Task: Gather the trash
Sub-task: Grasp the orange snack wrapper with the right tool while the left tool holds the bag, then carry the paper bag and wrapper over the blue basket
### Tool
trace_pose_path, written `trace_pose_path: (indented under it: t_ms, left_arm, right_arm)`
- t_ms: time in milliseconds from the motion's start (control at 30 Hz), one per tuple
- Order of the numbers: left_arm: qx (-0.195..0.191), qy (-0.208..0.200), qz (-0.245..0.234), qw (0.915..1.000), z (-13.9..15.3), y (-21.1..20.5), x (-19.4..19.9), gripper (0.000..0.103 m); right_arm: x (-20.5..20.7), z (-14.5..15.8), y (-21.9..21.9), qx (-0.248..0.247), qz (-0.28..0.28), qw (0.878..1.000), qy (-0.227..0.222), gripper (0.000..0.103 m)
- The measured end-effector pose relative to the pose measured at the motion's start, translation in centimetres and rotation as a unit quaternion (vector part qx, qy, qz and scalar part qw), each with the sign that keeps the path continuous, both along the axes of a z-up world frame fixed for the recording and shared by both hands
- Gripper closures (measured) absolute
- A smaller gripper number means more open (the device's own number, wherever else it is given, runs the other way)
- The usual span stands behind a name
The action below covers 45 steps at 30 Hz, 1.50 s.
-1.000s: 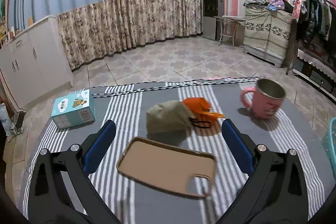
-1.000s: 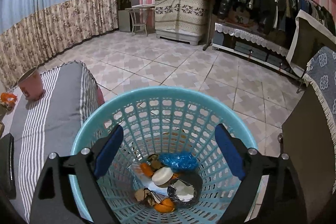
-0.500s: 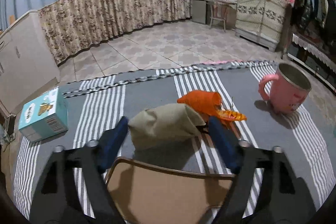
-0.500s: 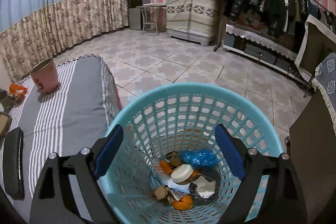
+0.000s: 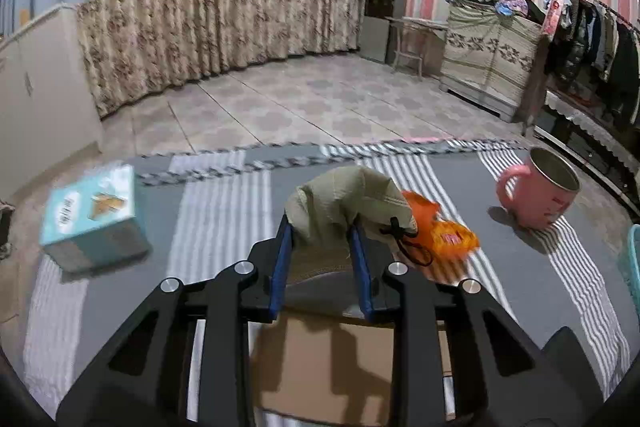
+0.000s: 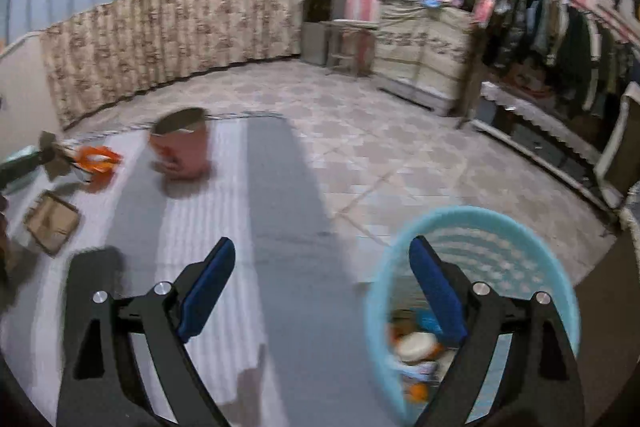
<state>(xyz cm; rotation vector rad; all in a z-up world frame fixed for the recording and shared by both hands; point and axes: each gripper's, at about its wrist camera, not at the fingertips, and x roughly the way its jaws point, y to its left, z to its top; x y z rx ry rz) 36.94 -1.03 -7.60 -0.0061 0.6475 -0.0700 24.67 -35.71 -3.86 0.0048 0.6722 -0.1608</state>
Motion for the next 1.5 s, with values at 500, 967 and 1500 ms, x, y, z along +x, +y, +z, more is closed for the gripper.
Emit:
trace_pose_path:
  t_ms: [500,967,1500]
  left_arm:
    - [0.019,-0.028,0.069,0.9970,2.2,6.9,-0.7,0.076]
    - [0.011,-0.033,0.097,0.9947,2.1,10.1,-0.6,0.076]
    - [0.021,-0.031,0.092,0.9951,1.7,9.6,-0.5,0.076]
  right_arm:
    - [11.5,-1.7,17.7,0.008,0.130,0.990,0.045,0.016]
    - [18.3,-5.7,22.7,0.002,0.149,0.981,0.127,0.034]
    - [17.4,-5.2,21.6,0.016,0.185,0.975,0.121,0.096]
